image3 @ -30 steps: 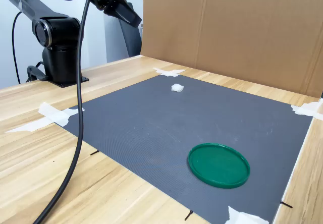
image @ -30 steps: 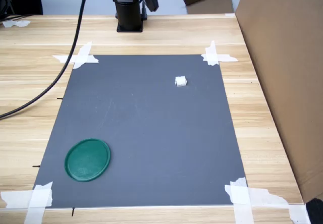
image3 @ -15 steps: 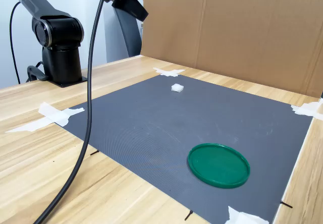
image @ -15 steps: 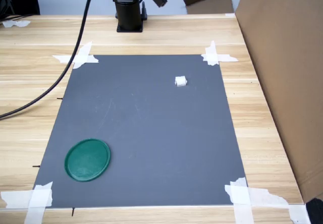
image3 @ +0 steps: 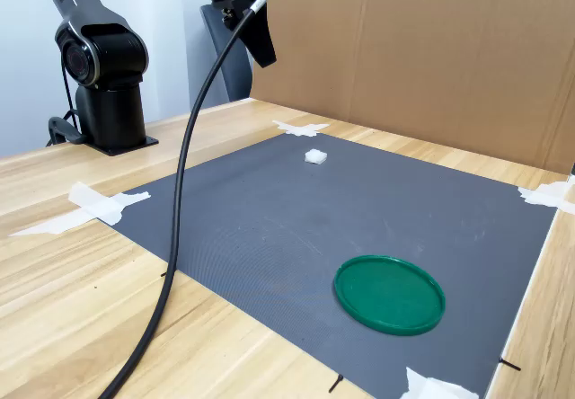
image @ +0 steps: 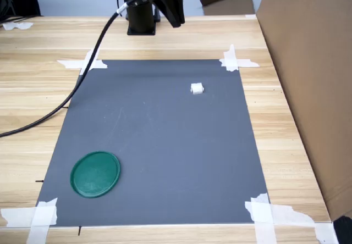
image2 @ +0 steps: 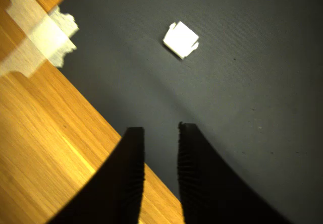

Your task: Grasp a white terminal and put it in the green lid.

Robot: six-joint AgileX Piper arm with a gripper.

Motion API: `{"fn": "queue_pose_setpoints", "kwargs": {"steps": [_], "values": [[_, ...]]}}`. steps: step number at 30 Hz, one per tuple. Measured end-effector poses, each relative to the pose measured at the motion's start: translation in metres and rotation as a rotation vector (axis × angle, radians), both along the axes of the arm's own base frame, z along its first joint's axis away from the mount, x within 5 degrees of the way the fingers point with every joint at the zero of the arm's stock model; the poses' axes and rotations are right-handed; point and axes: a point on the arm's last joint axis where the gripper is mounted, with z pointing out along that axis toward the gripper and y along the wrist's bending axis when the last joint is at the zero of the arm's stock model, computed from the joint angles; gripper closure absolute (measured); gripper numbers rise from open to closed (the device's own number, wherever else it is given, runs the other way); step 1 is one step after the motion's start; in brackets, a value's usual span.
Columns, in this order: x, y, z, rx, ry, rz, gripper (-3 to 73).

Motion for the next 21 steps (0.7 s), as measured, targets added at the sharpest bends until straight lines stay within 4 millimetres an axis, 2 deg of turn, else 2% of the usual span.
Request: {"fn": "queue_pose_setpoints", "kwargs": {"steps": [2,4,5,6,12,15,21], "values": [[0.012,0.002,0.001,-0.060,0.033,0.029,44.4],[0.015,0.004,0.002,-0.080,0.030,0.038,39.5],[0.020,0.007,0.004,-0.118,0.026,0.063,30.8],[0.024,0.011,0.007,-0.140,0.015,0.079,25.3],[0.038,0.027,0.012,-0.229,0.001,0.171,7.7],[0.042,0.032,0.006,-0.277,0.087,0.243,6.2],[0.050,0.034,-0.007,-0.323,0.133,0.303,6.2]]}}
